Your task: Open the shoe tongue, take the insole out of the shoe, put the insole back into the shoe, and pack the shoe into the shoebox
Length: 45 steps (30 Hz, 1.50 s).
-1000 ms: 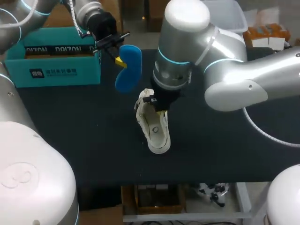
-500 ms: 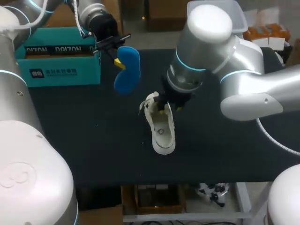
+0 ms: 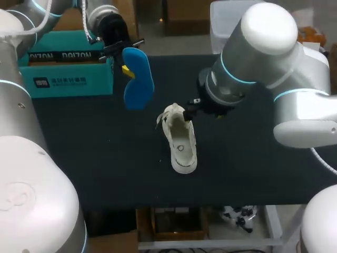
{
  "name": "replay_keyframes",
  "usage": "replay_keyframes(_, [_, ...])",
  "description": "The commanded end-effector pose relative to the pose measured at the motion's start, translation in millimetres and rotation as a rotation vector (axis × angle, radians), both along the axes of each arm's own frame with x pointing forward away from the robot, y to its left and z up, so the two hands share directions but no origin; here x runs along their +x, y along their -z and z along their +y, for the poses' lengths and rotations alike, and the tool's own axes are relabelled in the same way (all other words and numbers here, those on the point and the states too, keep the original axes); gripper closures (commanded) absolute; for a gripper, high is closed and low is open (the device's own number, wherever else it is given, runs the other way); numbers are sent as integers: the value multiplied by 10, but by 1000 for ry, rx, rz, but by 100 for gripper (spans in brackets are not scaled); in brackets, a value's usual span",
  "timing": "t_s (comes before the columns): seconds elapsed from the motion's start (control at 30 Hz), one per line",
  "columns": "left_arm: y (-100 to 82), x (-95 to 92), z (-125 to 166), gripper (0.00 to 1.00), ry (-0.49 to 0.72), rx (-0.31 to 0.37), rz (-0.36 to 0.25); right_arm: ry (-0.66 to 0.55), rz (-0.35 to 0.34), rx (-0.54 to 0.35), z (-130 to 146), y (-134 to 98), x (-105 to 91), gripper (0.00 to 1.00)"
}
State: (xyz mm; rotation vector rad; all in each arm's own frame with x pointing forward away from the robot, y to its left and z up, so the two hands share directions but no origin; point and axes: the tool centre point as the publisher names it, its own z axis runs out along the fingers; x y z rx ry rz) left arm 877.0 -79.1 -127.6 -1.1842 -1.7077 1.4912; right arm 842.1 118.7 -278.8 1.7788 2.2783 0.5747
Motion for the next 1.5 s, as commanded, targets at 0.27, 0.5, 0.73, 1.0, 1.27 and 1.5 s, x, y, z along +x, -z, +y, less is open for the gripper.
replay_keyframes(0.27, [8, 66, 2, 100, 10, -3, 10, 1, -74, 33, -66, 10, -42, 0])
replay_keyframes(0.5, [85, -17, -23, 100, -34, -22, 34, 71, -1, 114, -231, -85, -9, 0])
replay_keyframes(0.73, [164, -325, -70, 100, -44, -105, 106, 179, 167, 161, -362, -222, -46, 0])
replay_keyframes(1.0, [113, -581, -142, 100, -98, -172, 165, 288, 351, 305, -420, -219, -144, 0])
replay_keyframes(1.27, [-93, -710, -158, 100, -162, -149, 200, 288, 351, 305, -420, -219, -144, 0])
replay_keyframes(1.5, [-185, -770, -219, 100, -168, -163, 240, 361, 429, 383, -412, -222, -162, 0])
